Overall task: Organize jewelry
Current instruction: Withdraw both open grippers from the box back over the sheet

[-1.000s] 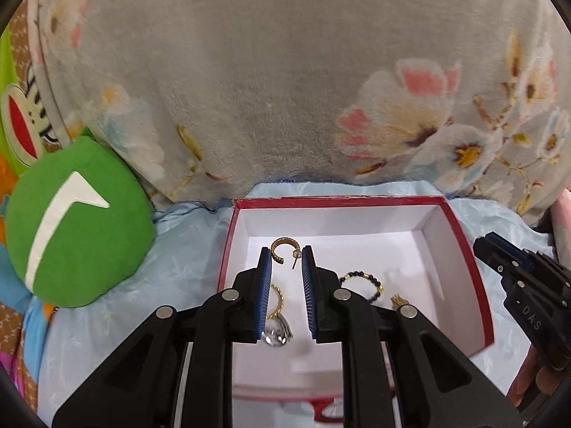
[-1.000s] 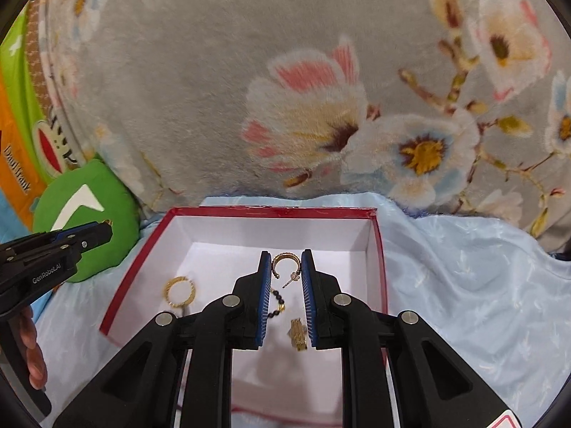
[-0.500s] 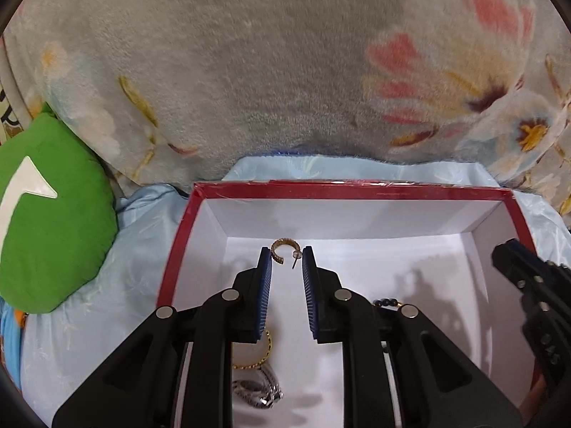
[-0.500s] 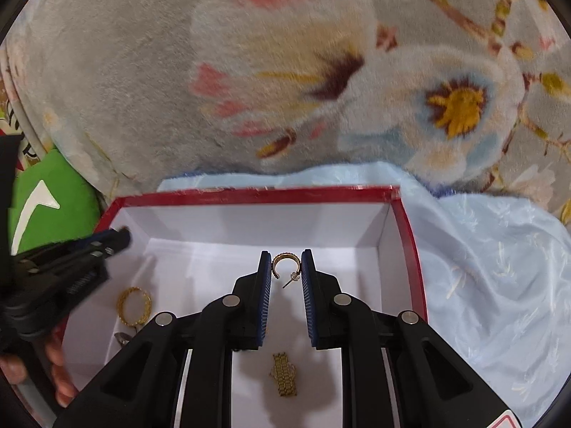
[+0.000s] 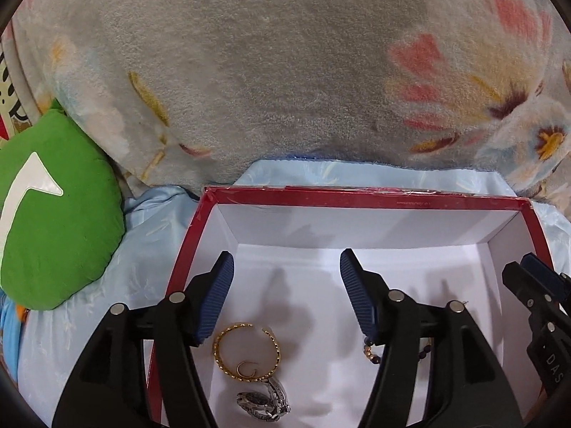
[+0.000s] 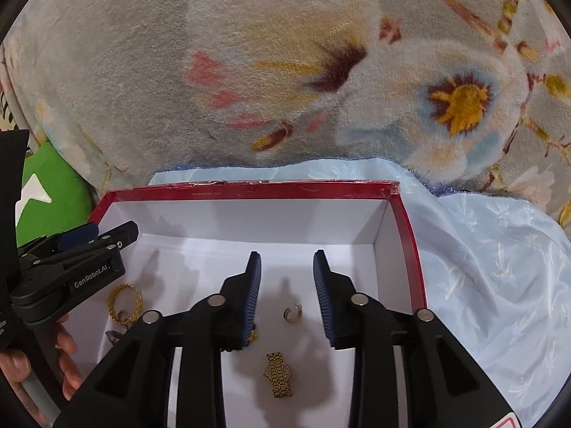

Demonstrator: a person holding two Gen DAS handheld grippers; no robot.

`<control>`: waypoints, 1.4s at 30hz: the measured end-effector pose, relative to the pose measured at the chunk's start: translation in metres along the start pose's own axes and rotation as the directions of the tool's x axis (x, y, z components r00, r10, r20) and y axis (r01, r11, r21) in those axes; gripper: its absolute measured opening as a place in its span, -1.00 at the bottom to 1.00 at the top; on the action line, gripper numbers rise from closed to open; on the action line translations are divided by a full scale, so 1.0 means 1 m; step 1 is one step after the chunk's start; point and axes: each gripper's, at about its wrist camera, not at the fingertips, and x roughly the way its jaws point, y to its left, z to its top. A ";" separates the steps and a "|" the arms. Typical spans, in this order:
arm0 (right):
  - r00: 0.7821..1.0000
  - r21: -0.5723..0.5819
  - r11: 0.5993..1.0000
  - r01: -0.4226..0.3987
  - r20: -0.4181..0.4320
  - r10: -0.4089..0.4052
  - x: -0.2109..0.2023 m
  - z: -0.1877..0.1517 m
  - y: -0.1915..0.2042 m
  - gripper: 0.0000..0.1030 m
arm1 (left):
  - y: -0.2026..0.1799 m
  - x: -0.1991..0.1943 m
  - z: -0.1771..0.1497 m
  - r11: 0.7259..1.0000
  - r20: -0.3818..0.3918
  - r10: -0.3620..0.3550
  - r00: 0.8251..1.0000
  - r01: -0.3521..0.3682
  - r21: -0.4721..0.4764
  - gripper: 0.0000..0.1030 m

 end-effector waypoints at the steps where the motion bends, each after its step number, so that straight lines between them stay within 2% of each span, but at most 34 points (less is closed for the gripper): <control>1: 1.000 0.001 1.000 -0.001 0.004 0.001 -0.001 0.000 0.000 -0.40 | 0.000 0.000 0.000 1.000 -0.003 0.004 1.000 -0.004 0.001 0.16; 12: 0.999 -0.006 1.000 -0.001 0.032 0.001 -0.006 0.000 0.002 -0.39 | 0.005 0.000 0.002 1.000 -0.005 0.012 1.000 -0.012 -0.012 0.16; 16: 0.996 -0.043 0.999 0.006 0.087 -0.002 -0.018 -0.004 0.009 -0.36 | 0.008 -0.008 -0.002 0.999 0.011 0.025 1.000 -0.025 -0.021 0.16; 20: 0.983 -0.081 0.996 -0.020 0.181 0.035 -0.060 -0.021 0.019 -0.04 | 0.018 -0.047 -0.016 0.998 0.090 0.052 0.995 -0.049 -0.036 0.19; 21: 0.981 -0.082 0.996 -0.033 0.188 0.048 -0.075 -0.028 0.020 -0.01 | 0.023 -0.059 -0.021 0.998 0.099 0.045 0.994 -0.041 -0.042 0.21; 24: 0.977 -0.078 0.995 -0.069 0.196 0.083 -0.117 -0.055 0.019 0.02 | 0.036 -0.104 -0.046 1.000 0.125 0.029 0.992 -0.027 -0.015 0.22; 28: 0.980 -0.065 0.993 -0.098 0.166 0.107 -0.170 -0.104 0.013 0.02 | 0.057 -0.166 -0.101 0.999 0.121 0.032 0.992 -0.036 0.029 0.22; 34: 0.982 -0.066 0.991 -0.121 0.136 0.129 -0.256 -0.198 0.001 0.02 | 0.083 -0.224 -0.194 1.000 -0.010 -0.029 1.000 0.029 0.008 0.22; 37: 0.983 -0.062 0.989 -0.138 0.117 0.144 -0.294 -0.246 -0.002 0.02 | 0.087 -0.243 -0.239 0.997 -0.078 -0.071 0.994 0.069 -0.016 0.22; 42: 0.991 -0.036 0.992 -0.117 0.067 0.119 -0.328 -0.312 -0.005 0.02 | 0.069 -0.261 -0.302 0.995 -0.153 -0.103 0.983 0.105 0.000 0.22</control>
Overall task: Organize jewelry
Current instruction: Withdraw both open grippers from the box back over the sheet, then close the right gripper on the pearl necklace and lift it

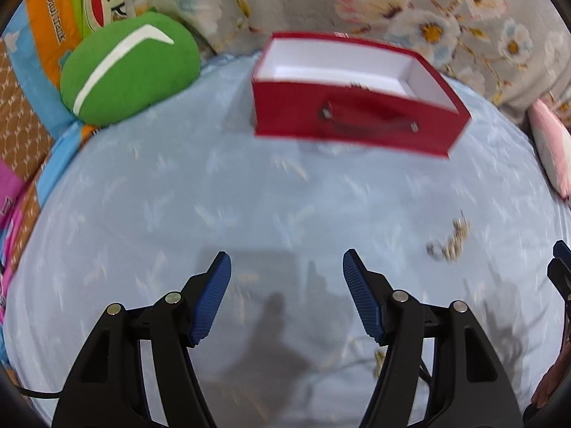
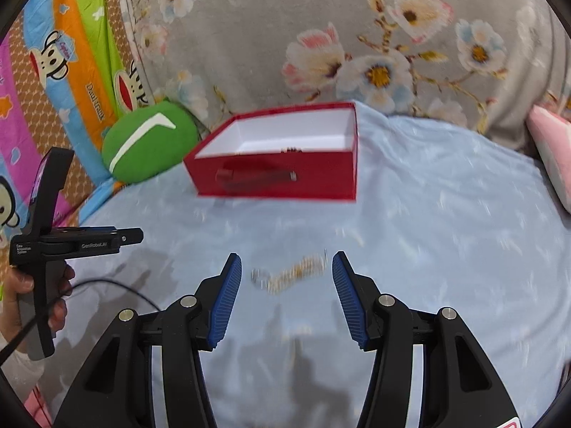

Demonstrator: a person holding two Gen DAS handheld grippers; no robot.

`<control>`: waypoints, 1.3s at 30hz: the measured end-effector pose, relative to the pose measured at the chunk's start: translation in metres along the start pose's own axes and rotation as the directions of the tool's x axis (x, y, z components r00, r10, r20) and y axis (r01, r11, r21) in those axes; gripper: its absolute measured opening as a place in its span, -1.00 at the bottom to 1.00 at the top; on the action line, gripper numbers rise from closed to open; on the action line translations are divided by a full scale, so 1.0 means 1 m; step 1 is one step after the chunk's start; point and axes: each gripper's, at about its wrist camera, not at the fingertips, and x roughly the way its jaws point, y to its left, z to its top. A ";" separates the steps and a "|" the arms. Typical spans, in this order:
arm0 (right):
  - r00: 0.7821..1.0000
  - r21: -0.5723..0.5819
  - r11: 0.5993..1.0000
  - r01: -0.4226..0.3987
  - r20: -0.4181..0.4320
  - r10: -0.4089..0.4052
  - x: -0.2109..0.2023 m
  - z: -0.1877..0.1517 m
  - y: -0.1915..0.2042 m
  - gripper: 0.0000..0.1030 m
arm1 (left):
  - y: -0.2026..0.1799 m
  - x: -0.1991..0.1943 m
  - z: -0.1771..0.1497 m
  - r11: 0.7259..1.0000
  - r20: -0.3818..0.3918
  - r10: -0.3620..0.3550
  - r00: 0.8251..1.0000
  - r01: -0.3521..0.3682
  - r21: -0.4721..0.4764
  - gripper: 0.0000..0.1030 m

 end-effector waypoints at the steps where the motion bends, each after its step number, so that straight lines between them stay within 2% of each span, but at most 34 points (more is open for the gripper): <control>1: 1.000 0.006 1.000 0.003 -0.003 -0.003 -0.007 -0.011 0.000 0.02 | -0.004 0.000 -0.012 1.000 -0.017 -0.016 1.000 0.016 0.002 0.22; 6: 1.000 -0.017 1.000 0.008 -0.024 -0.008 -0.034 -0.046 -0.003 0.02 | -0.016 0.011 -0.051 0.998 -0.115 -0.064 0.991 0.065 0.006 0.22; 10: 0.999 -0.050 0.999 0.011 -0.030 -0.012 -0.063 -0.059 -0.007 0.02 | -0.025 0.007 -0.065 0.996 -0.134 -0.085 0.987 0.087 0.012 0.22; 13: 0.998 -0.045 0.998 0.040 -0.037 -0.042 -0.061 -0.053 -0.012 0.02 | -0.038 0.009 -0.070 0.996 -0.139 -0.079 0.987 0.085 0.040 0.22; 16: 0.998 -0.020 0.999 0.049 -0.048 -0.049 -0.036 -0.037 -0.013 0.02 | -0.050 0.017 -0.071 0.995 -0.156 -0.075 0.985 0.084 0.048 0.22; 18: 0.997 -0.016 0.999 0.048 -0.057 -0.049 -0.017 -0.028 -0.011 0.02 | -0.055 0.016 -0.072 0.996 -0.143 -0.044 0.989 0.054 0.064 0.22; 21: 0.994 0.015 1.000 0.021 -0.108 -0.019 0.025 -0.012 -0.009 0.00 | -0.057 0.016 -0.073 0.997 -0.143 -0.043 0.989 0.052 0.058 0.22; 26: 0.984 0.011 1.000 0.020 -0.180 -0.018 0.084 0.003 0.003 -0.24 | -0.054 0.016 -0.072 0.998 -0.140 -0.045 0.989 0.051 0.036 0.22; 30: 0.974 0.037 0.999 0.031 -0.227 -0.022 0.119 0.010 0.003 -0.26 | -0.047 0.017 -0.069 0.998 -0.142 -0.057 0.988 0.059 0.006 0.22; 34: 0.963 0.094 0.994 0.058 -0.269 -0.031 0.140 0.009 -0.001 -0.26 | -0.043 0.019 -0.068 0.998 -0.142 -0.057 0.988 0.057 -0.006 0.22; 37: 0.963 0.096 0.992 0.087 -0.262 -0.060 0.145 0.011 0.001 -0.26 | -0.042 0.020 -0.067 0.998 -0.142 -0.059 0.988 0.058 -0.007 0.22; 39: 0.962 0.073 0.990 0.123 -0.253 -0.101 0.148 0.012 0.004 -0.38 | -0.041 0.020 -0.066 0.998 -0.145 -0.064 0.987 0.063 -0.011 0.22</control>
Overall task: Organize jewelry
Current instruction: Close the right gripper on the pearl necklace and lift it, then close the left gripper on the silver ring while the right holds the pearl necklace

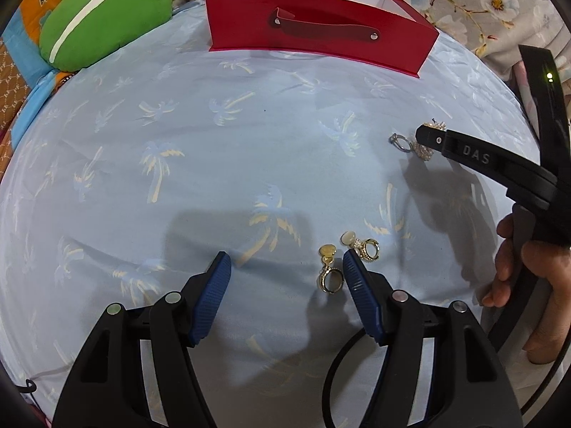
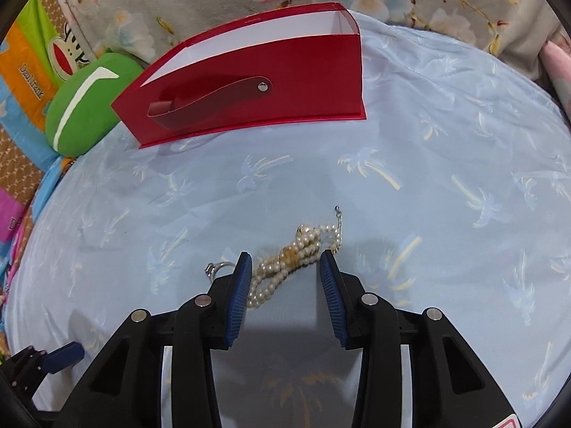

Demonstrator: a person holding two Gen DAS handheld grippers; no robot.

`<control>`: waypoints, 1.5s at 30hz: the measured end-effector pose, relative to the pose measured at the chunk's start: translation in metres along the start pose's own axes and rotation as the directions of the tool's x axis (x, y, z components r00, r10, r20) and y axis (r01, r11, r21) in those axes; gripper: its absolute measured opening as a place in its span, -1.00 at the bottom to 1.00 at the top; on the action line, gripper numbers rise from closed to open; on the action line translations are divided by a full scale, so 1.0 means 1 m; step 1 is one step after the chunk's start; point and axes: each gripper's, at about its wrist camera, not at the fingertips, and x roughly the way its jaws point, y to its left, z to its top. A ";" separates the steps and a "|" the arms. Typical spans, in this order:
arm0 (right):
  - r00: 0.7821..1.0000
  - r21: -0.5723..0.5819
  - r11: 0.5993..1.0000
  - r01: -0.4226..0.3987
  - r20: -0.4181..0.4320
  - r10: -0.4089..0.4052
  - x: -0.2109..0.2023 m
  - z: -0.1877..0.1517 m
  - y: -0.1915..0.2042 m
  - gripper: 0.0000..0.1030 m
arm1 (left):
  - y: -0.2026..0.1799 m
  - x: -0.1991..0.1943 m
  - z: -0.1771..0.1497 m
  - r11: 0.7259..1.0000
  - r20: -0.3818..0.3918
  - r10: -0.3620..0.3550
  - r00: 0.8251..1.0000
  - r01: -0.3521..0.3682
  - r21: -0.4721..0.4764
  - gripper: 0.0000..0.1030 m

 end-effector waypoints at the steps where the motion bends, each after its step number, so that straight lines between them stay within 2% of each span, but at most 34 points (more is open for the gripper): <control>1: 1.000 -0.005 1.000 0.001 0.010 -0.001 0.001 0.000 0.000 -0.53 | 0.001 0.000 0.001 1.000 -0.002 -0.004 1.000 0.004 -0.004 0.22; 2: 1.000 -0.005 1.000 -0.006 0.013 0.006 0.000 0.000 0.000 -0.67 | 0.003 0.000 0.003 1.000 -0.003 -0.007 1.000 0.007 -0.008 0.22; 3: 1.000 -0.008 1.000 -0.005 0.014 0.005 0.000 0.001 -0.001 -0.69 | 0.004 0.000 0.004 1.000 -0.004 -0.007 1.000 0.007 -0.011 0.22; 9: 0.999 0.013 1.000 -0.015 0.035 0.015 -0.013 -0.006 -0.014 -0.76 | 0.014 -0.005 0.020 1.000 0.017 -0.011 1.000 0.011 -0.029 0.22; 15: 0.996 0.032 0.999 -0.033 0.082 0.031 -0.048 -0.016 -0.030 -0.84 | 0.002 -0.008 0.058 1.000 0.072 0.009 0.997 -0.010 0.018 0.22; 19: 0.998 0.039 0.999 -0.026 0.067 0.023 -0.058 -0.028 -0.040 -0.84 | -0.019 0.001 0.087 0.993 0.083 0.050 0.995 -0.059 0.102 0.22; 26: 1.000 0.056 0.998 -0.013 -0.007 0.013 -0.063 -0.063 -0.064 -0.85 | -0.018 -0.011 0.121 0.983 0.150 0.106 0.983 -0.126 0.130 0.22; 36: 0.999 0.068 0.997 -0.031 -0.003 0.032 -0.061 -0.065 -0.066 -0.83 | -0.080 0.029 0.102 0.959 0.049 0.018 0.999 -0.031 0.282 0.22; 40: 0.999 0.073 0.997 -0.035 0.000 0.035 -0.062 -0.065 -0.066 -0.83 | -0.091 0.043 0.091 0.955 0.011 0.000 1.000 -0.003 0.297 0.18; 44: 1.000 0.068 0.997 -0.027 0.005 0.027 -0.062 -0.066 -0.065 -0.83 | -0.096 0.054 0.084 0.959 -0.024 -0.023 0.999 0.029 0.283 -0.02; 45: 1.000 0.069 0.997 -0.028 0.006 0.028 -0.062 -0.066 -0.064 -0.83 | -0.096 0.054 0.082 0.960 -0.013 -0.026 1.000 0.029 0.277 -0.02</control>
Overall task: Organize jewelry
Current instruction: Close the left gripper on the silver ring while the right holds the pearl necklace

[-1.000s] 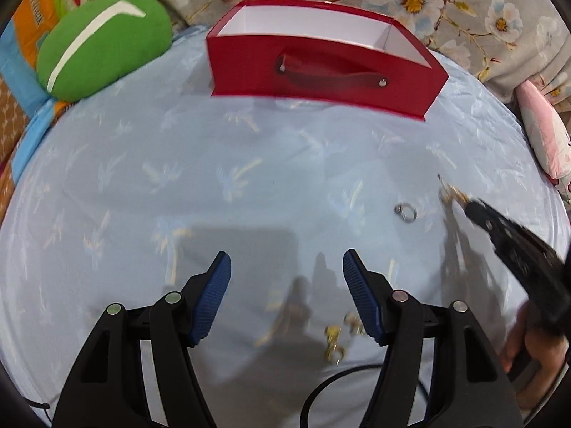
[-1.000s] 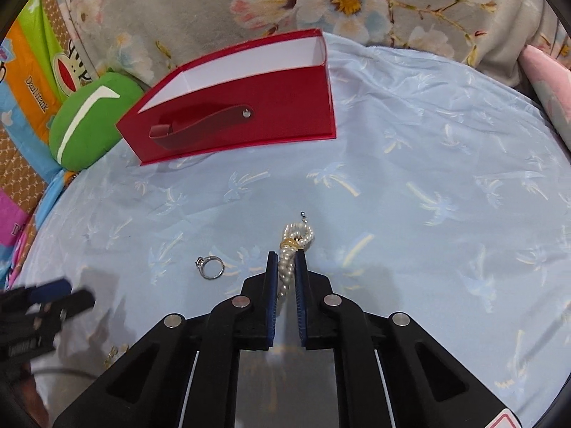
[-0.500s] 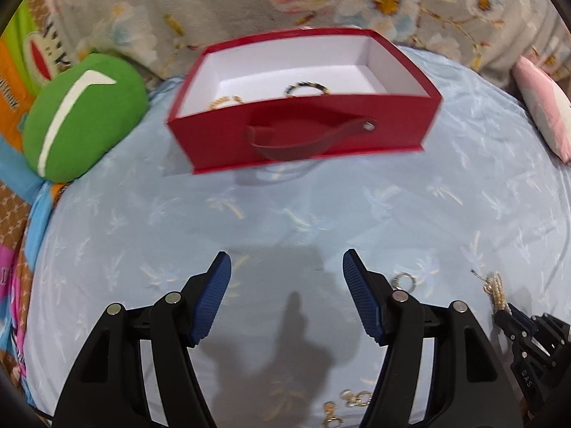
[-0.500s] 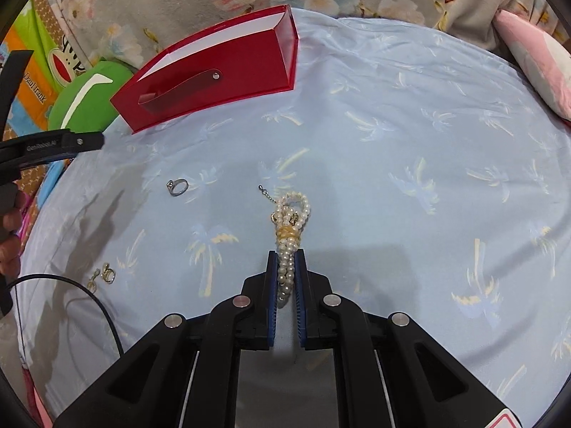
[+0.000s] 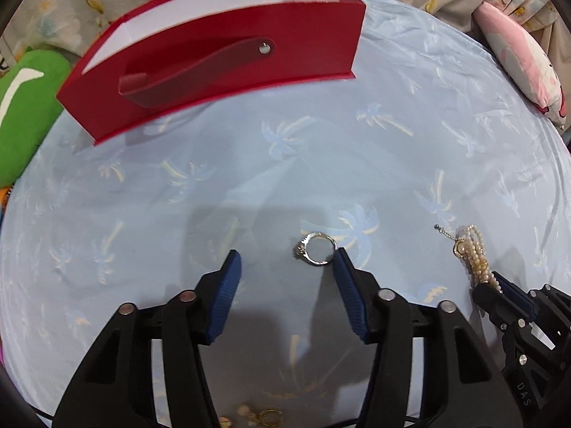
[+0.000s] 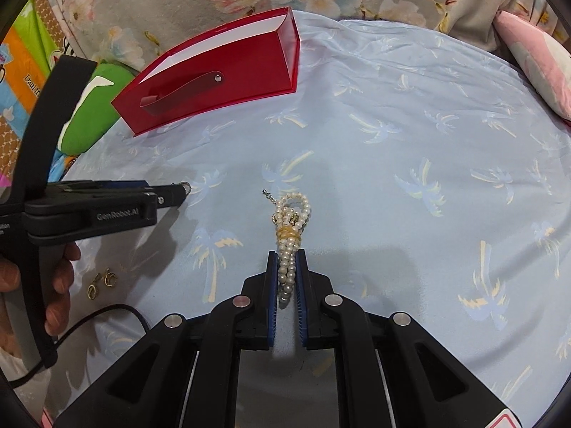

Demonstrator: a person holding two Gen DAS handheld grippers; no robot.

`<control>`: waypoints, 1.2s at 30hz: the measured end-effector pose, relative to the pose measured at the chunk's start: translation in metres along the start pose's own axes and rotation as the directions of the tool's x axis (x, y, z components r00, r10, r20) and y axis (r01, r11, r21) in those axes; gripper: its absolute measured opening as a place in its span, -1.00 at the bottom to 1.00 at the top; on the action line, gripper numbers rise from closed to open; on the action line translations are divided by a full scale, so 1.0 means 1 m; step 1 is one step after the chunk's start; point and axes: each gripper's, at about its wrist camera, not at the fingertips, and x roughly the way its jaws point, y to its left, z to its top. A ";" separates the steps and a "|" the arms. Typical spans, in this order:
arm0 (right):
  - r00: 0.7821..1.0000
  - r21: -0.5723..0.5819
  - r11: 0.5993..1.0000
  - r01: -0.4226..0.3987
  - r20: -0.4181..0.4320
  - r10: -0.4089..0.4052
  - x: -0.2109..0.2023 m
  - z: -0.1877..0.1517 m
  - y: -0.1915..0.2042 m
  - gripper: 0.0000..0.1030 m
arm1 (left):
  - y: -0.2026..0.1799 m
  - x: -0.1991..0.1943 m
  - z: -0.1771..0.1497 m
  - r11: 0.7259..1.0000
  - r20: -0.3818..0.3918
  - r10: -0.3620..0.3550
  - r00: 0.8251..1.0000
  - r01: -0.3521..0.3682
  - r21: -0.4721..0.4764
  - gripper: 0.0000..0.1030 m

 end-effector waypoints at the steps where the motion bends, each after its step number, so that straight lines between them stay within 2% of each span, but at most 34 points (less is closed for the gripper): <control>1: 1.000 0.000 1.000 0.000 0.001 0.000 0.000 0.000 0.000 -0.83 | -0.002 0.000 -0.001 1.000 0.008 0.005 1.000 -0.005 0.004 -0.05; 4: 1.000 0.005 1.000 -0.003 0.001 0.003 0.000 0.000 -0.001 -0.83 | -0.004 -0.002 -0.003 1.000 0.027 -0.002 1.000 0.002 -0.002 -0.31; 8: 1.000 0.010 1.000 -0.008 0.002 0.008 -0.001 0.001 -0.001 -0.83 | -0.003 -0.004 -0.004 1.000 0.042 -0.019 0.999 0.019 -0.015 -0.97; 12: 1.000 0.012 1.000 -0.015 0.007 0.014 -0.003 0.002 0.000 -0.84 | 0.006 -0.006 -0.005 0.995 0.047 -0.079 0.996 0.082 -0.061 -1.00; 16: 1.000 0.008 1.000 -0.017 0.017 0.017 -0.005 0.004 0.002 -0.84 | 0.013 -0.015 -0.004 0.991 0.075 -0.101 0.992 0.107 -0.085 -1.00; 21: 1.000 0.006 1.000 -0.021 0.021 0.021 -0.007 0.006 0.004 -0.84 | 0.016 -0.014 0.001 0.983 0.072 -0.144 0.987 0.152 -0.105 -0.99; 22: 1.000 0.005 1.000 -0.022 0.020 0.022 -0.007 0.006 0.004 -0.84 | 0.015 -0.013 0.002 0.983 0.068 -0.146 0.987 0.152 -0.102 -0.93; 24: 1.000 0.003 1.000 -0.023 0.018 0.023 -0.006 0.006 0.005 -0.84 | 0.012 -0.008 0.006 0.984 0.065 -0.138 0.988 0.144 -0.100 -0.66; 25: 1.000 0.004 1.000 -0.024 0.017 0.024 -0.006 0.006 0.005 -0.84 | 0.010 -0.006 0.007 0.986 0.063 -0.133 0.989 0.139 -0.096 -0.42; 26: 1.000 0.003 1.000 -0.024 0.017 0.024 -0.006 0.006 0.005 -0.84 | 0.009 -0.004 0.007 0.987 0.064 -0.122 0.990 0.128 -0.094 -0.27; 27: 1.000 0.003 1.000 -0.023 0.017 0.023 -0.006 0.006 0.006 -0.84 | 0.008 -0.002 0.008 0.989 0.065 -0.112 0.992 0.118 -0.091 -0.25; 33: 0.999 0.006 1.000 -0.026 0.019 0.026 -0.005 0.006 0.004 -0.84 | 0.002 0.005 0.009 0.994 0.077 -0.073 0.994 0.079 -0.075 -0.31; 35: 0.999 0.006 1.000 -0.027 0.018 0.027 -0.005 0.006 0.004 -0.84 | 0.004 0.004 0.009 0.995 0.080 -0.068 0.994 0.074 -0.073 -0.78; 36: 0.999 0.008 1.000 -0.027 0.019 0.027 -0.005 0.007 0.004 -0.84 | 0.005 0.004 0.009 0.993 0.074 -0.080 0.994 0.085 -0.076 -0.87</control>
